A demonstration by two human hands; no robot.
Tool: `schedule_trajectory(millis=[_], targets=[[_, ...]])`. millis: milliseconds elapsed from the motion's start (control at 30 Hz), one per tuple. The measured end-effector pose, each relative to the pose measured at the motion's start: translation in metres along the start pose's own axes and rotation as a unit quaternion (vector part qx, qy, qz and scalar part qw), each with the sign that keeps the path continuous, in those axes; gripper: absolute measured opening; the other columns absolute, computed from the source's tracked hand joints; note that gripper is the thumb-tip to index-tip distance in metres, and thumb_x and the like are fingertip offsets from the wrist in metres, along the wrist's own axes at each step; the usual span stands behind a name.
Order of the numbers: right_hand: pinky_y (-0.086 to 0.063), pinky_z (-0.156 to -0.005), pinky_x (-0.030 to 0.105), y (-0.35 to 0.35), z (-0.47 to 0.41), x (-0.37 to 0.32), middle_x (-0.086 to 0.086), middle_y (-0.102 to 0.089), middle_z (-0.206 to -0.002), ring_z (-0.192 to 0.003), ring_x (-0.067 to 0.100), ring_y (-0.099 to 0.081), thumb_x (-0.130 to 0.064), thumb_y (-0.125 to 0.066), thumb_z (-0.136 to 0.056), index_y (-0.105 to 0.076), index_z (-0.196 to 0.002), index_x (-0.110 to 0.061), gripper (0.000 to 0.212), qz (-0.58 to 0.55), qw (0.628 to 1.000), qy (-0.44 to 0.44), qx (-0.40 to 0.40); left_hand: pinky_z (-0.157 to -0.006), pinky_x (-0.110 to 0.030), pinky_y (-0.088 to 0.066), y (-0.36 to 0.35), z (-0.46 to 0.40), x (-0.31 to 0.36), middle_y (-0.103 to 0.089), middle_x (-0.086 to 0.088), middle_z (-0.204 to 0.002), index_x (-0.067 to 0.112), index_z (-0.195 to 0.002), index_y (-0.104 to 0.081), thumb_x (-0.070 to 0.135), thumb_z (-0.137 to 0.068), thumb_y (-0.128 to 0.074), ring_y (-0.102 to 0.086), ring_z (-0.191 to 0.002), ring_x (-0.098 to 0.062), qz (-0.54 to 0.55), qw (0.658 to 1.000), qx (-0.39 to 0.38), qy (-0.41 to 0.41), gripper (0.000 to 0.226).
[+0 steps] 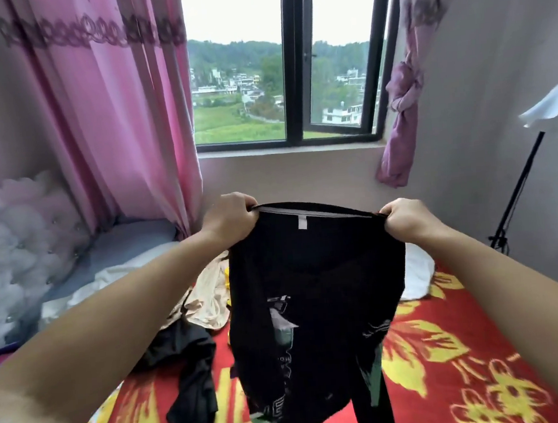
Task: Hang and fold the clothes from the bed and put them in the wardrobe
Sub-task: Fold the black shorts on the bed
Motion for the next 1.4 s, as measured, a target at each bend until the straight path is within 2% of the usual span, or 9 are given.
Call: schedule_trajectory(millis=[133,233,300,433,567,700,1000,1200,1400], targets=[[-0.044,-0.063,0.025,0.033,-0.010,-0.003,0.002,-0.064,-0.073,-0.077,0.021,-0.056,-0.009,-0.054,-0.083,-0.070,-0.083,-0.012,0.017,-0.092,0.995,-0.007,0.047,-0.057,-0.025,-0.044,0.015,-0.008,-0.038,-0.055,-0.002,-0.057,0.009,-0.066,-0.067,-0.004,-0.078,-0.048,-0.052,-0.062,-0.022,0.075,0.995,-0.001,0.065,0.025],[-0.049,-0.084,0.030,0.018,-0.005,-0.007,0.001,-0.060,-0.079,-0.076,0.014,-0.053,-0.013,-0.055,-0.091,-0.069,-0.096,-0.011,0.015,-0.255,0.961,-0.028,-0.105,-0.044,-0.016,-0.037,0.026,-0.009,-0.056,-0.048,-0.001,-0.048,0.007,-0.061,-0.059,-0.015,-0.077,-0.037,-0.046,-0.045,-0.014,0.307,0.946,-0.031,0.100,0.036],[-0.052,-0.060,0.021,0.008,0.003,-0.015,-0.002,-0.062,-0.070,-0.059,0.008,-0.056,-0.010,-0.050,-0.094,-0.068,-0.097,-0.011,0.018,-0.312,0.936,-0.010,-0.162,-0.039,-0.013,-0.038,0.029,-0.004,-0.059,-0.051,0.004,-0.047,0.010,-0.063,-0.056,-0.016,-0.077,-0.033,-0.048,-0.040,-0.007,0.397,0.911,-0.058,0.097,0.038],[-0.056,-0.052,0.024,-0.002,0.006,-0.017,0.009,-0.070,-0.075,-0.059,0.018,-0.067,-0.028,-0.060,-0.089,-0.066,-0.101,-0.005,0.027,-0.402,0.895,-0.053,-0.188,-0.045,-0.019,-0.043,0.013,0.010,-0.062,-0.055,-0.001,-0.058,0.009,-0.073,-0.057,0.014,-0.065,-0.048,-0.054,-0.048,-0.011,0.374,0.906,-0.155,0.123,0.012],[-0.057,-0.059,0.026,-0.006,0.018,-0.032,0.010,-0.074,-0.090,-0.075,0.019,-0.072,-0.055,-0.080,-0.059,-0.073,-0.100,-0.010,0.061,-0.356,0.883,0.011,-0.307,-0.068,-0.030,-0.056,-0.010,0.032,-0.084,-0.072,-0.010,-0.087,0.013,-0.081,-0.075,0.050,-0.064,-0.072,-0.069,-0.077,-0.021,0.327,0.865,-0.334,0.184,0.041],[-0.058,-0.060,0.026,0.003,0.017,-0.037,0.013,-0.073,-0.092,-0.073,0.020,-0.072,-0.028,-0.079,-0.073,-0.074,-0.099,-0.007,0.034,-0.360,0.880,0.047,-0.305,-0.076,-0.026,-0.056,-0.010,0.035,-0.086,-0.070,-0.011,-0.110,0.012,-0.110,-0.069,0.064,-0.063,-0.077,-0.069,-0.097,-0.021,0.332,0.843,-0.408,0.110,0.071],[-0.053,-0.084,0.047,-0.008,0.016,-0.062,0.017,-0.065,-0.090,-0.076,0.027,-0.062,-0.018,-0.057,-0.096,-0.066,-0.102,0.006,0.026,-0.319,0.947,-0.003,-0.041,-0.065,-0.030,-0.060,-0.030,0.030,-0.030,-0.073,-0.004,-0.082,0.004,-0.098,-0.064,0.022,-0.093,-0.061,-0.070,-0.072,-0.015,0.449,0.843,-0.242,0.171,0.018],[-0.054,-0.070,0.044,-0.033,0.051,-0.138,0.019,-0.065,-0.095,-0.083,0.030,-0.065,-0.027,-0.052,-0.098,-0.061,-0.104,-0.003,0.026,-0.301,0.947,0.085,-0.077,-0.048,-0.027,-0.056,-0.052,0.044,0.057,-0.069,-0.005,-0.062,0.006,-0.090,-0.060,0.011,-0.099,-0.047,-0.067,-0.053,-0.015,0.524,0.794,-0.264,0.159,0.017],[-0.050,-0.085,0.028,-0.035,0.069,-0.137,-0.001,-0.062,-0.104,-0.097,0.014,-0.060,-0.024,-0.064,-0.091,-0.050,-0.124,-0.014,0.037,-0.196,0.959,0.136,-0.151,-0.066,-0.030,-0.057,-0.046,0.042,0.067,-0.070,-0.013,-0.071,0.002,-0.084,-0.059,0.006,-0.096,-0.040,-0.068,-0.060,-0.019,0.562,0.767,-0.260,0.167,0.024]])
Point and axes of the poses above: each hand's wrist, its own z-axis away from the middle knuckle, its own y-axis out of the back of the hand, x = y × z, the point moved 9 cm from there along -z, towards the middle knuckle
